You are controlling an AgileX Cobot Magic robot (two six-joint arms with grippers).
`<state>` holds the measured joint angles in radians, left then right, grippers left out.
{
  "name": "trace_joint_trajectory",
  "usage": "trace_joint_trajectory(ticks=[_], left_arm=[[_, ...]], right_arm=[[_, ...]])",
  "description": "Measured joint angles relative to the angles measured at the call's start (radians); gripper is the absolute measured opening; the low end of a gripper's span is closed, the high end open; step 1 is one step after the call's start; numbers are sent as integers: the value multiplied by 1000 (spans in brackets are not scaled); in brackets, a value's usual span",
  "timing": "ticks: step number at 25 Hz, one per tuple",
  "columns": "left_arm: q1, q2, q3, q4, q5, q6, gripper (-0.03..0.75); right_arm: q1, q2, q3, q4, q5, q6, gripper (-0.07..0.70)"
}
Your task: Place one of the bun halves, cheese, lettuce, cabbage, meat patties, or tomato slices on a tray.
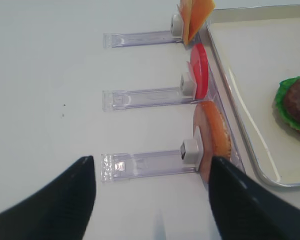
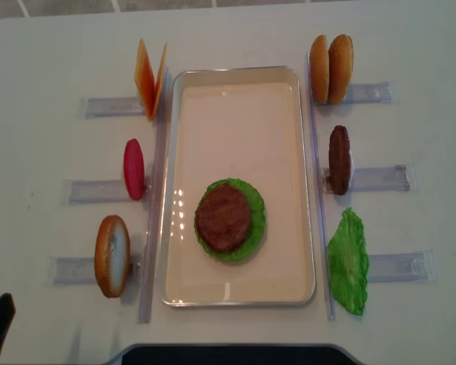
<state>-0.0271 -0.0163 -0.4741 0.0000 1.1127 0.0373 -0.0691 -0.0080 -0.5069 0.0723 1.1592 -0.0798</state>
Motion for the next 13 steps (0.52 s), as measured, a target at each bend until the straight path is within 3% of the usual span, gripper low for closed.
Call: trace_joint_trajectory(ticks=[13], left_arm=[[0,0,0,0,0,0,534]], right_arm=[[0,0,8,3,-14,0,559]])
